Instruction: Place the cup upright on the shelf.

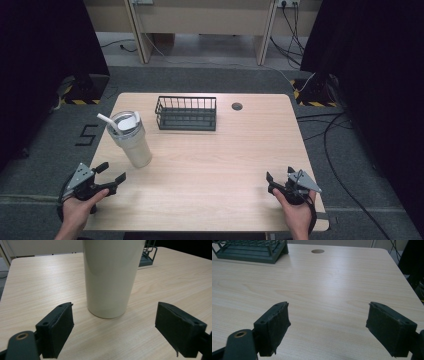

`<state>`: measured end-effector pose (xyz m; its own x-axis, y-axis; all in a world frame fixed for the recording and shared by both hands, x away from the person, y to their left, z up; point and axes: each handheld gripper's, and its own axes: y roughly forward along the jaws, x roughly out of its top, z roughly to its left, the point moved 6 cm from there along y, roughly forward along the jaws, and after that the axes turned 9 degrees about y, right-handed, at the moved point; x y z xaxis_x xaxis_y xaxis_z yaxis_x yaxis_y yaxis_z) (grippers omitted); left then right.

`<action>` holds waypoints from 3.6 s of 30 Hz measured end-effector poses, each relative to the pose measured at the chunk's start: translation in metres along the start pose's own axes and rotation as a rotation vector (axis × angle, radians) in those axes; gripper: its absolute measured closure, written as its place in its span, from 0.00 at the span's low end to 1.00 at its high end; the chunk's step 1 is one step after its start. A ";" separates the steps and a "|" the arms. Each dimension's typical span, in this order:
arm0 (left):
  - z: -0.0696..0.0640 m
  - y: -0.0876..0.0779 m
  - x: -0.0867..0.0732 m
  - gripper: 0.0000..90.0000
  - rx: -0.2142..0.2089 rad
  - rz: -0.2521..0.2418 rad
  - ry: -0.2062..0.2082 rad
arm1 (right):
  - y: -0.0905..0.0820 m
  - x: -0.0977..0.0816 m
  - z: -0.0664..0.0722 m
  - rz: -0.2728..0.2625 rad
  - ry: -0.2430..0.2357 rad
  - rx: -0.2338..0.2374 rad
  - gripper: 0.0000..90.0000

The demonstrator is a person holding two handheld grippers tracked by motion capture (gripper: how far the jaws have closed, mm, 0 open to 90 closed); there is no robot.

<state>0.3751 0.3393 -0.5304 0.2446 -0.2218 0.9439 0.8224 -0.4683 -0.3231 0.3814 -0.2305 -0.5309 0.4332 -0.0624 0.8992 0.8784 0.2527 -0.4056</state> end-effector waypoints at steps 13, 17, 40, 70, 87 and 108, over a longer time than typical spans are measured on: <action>0.007 0.017 0.004 0.16 0.006 -0.025 -0.009 | -0.001 0.001 -0.003 -0.006 -0.002 -0.014 0.20; 0.006 0.025 0.006 0.16 0.001 -0.022 -0.004 | -0.001 0.000 -0.003 -0.005 -0.002 -0.015 0.20; 0.004 0.064 0.021 0.16 -0.037 -0.058 0.005 | 0.003 -0.003 -0.004 0.016 0.007 -0.015 0.20; 0.008 0.091 0.031 0.10 -0.032 -0.133 0.003 | 0.007 -0.008 -0.004 0.054 0.004 -0.010 0.20; 0.008 0.089 0.034 0.12 -0.025 -0.110 0.036 | 0.007 -0.007 -0.005 0.040 0.009 -0.008 0.21; 0.003 0.085 0.043 0.12 -0.042 -0.130 0.042 | 0.007 -0.007 -0.005 0.040 0.014 -0.010 0.21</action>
<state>0.4568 0.2930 -0.5170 0.1152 -0.1923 0.9745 0.8235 -0.5302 -0.2020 0.3854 -0.2332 -0.5411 0.4705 -0.0659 0.8799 0.8623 0.2461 -0.4427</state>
